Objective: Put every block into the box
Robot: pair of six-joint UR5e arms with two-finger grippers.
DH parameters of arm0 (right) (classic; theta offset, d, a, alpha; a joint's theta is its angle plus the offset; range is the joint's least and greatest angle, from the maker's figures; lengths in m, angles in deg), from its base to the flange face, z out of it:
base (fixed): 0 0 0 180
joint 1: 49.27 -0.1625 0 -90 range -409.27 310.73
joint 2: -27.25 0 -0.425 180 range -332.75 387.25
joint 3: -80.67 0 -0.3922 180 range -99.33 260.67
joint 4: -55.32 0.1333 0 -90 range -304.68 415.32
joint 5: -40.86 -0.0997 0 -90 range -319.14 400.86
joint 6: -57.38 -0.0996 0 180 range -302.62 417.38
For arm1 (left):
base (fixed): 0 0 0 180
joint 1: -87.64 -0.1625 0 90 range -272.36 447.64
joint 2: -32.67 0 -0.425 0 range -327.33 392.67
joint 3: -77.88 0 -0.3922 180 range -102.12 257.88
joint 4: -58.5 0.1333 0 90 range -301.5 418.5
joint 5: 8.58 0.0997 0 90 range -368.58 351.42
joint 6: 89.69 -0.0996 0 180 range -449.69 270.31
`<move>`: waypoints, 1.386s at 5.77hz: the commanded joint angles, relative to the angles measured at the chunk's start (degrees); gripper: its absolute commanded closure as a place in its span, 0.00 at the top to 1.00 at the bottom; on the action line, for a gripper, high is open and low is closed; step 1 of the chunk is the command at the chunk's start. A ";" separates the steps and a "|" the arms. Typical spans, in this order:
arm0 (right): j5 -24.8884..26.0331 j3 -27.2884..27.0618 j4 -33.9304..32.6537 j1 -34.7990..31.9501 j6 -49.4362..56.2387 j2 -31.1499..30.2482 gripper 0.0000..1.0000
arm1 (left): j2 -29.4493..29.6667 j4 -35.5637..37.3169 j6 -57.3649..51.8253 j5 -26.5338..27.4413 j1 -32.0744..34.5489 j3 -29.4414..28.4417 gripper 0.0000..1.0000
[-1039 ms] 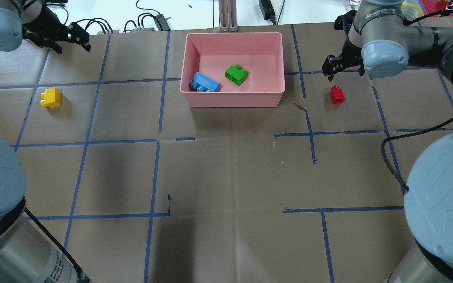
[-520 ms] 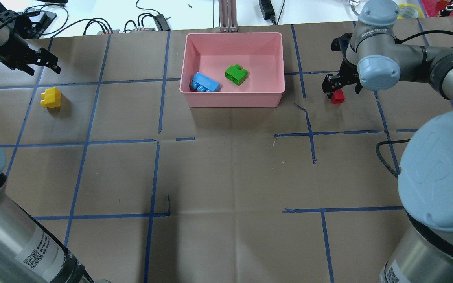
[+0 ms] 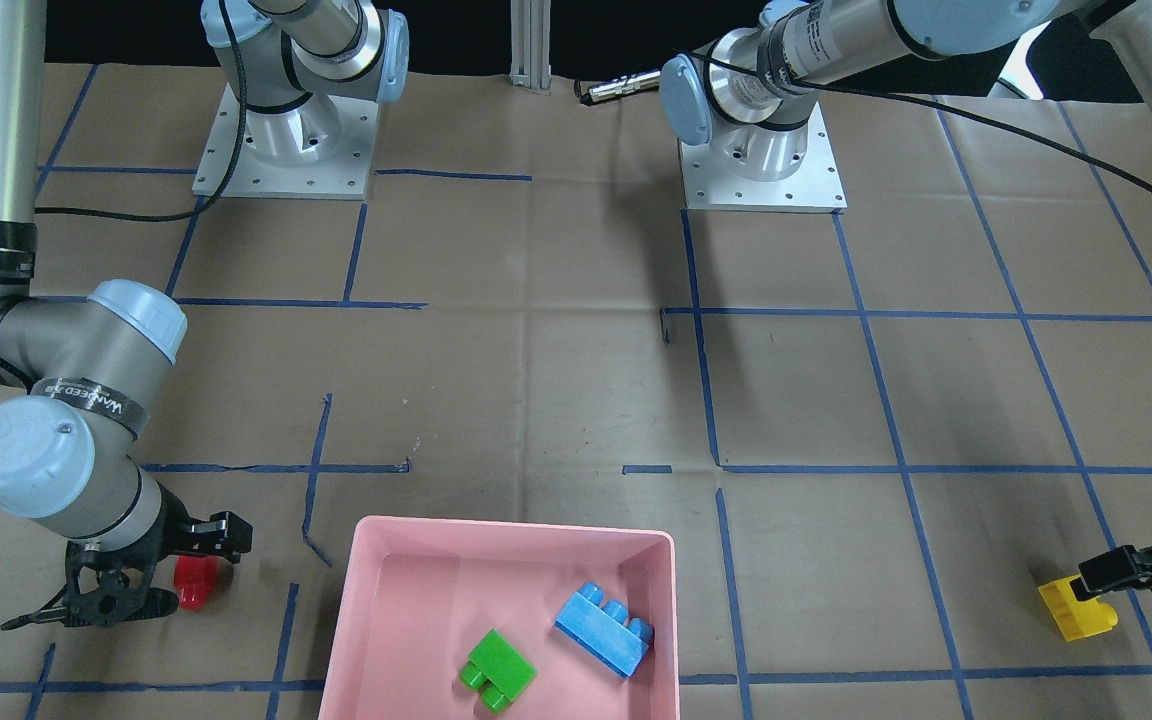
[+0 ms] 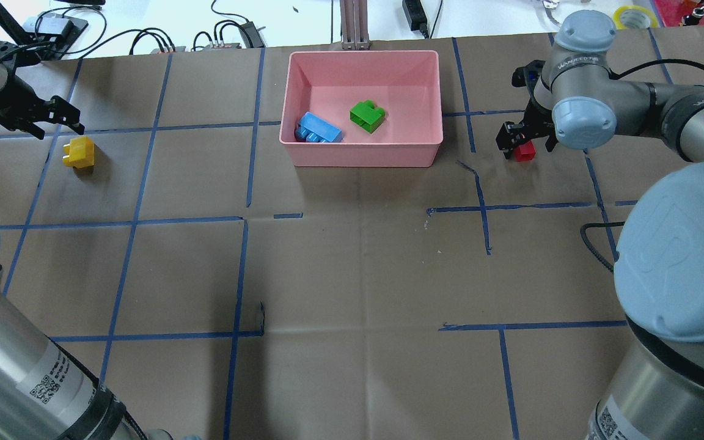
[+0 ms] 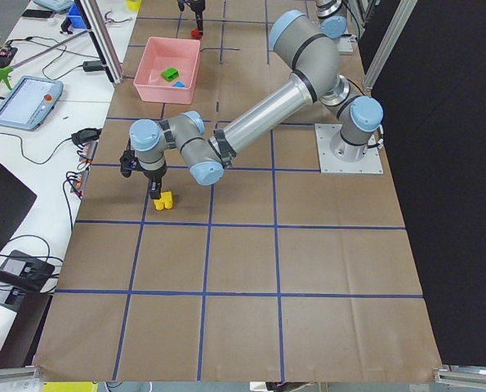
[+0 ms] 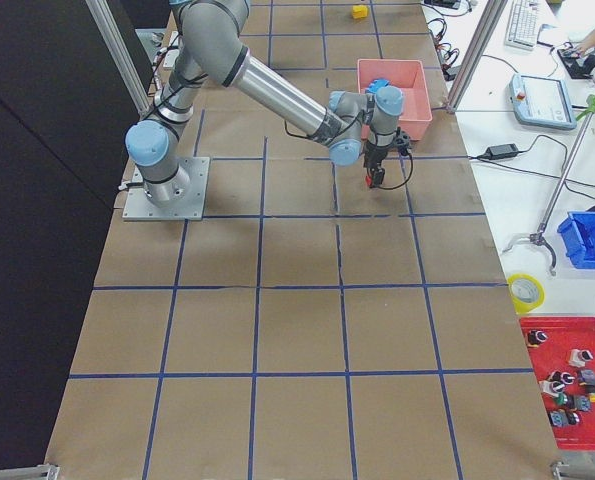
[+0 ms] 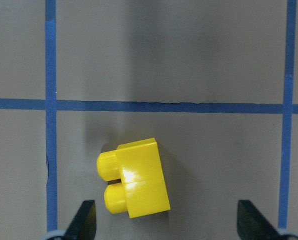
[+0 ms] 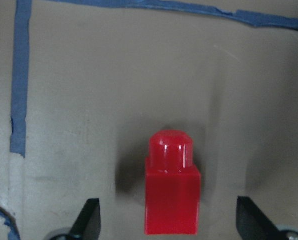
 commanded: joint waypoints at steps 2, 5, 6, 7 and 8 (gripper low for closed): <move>0.08 -0.09 -1.01 -0.08 -0.09 0.34 0.62 | 3.33 4.68 9.55 2.27 -1.17 1.16 1.00; 0.17 0.61 2.15 0.19 0.79 -0.45 0.06 | 2.37 5.39 13.88 2.12 1.11 1.96 1.00; 0.17 2.44 3.20 0.10 1.92 -1.67 0.06 | 2.89 6.96 13.72 1.94 1.30 1.96 1.00; 0.17 7.07 10.17 -0.16 1.59 -3.34 0.06 | 3.16 8.29 13.19 1.77 1.12 2.04 1.00; -0.27 12.69 17.81 -0.51 0.54 -4.66 0.06 | 3.25 8.39 12.93 1.68 0.43 1.87 1.00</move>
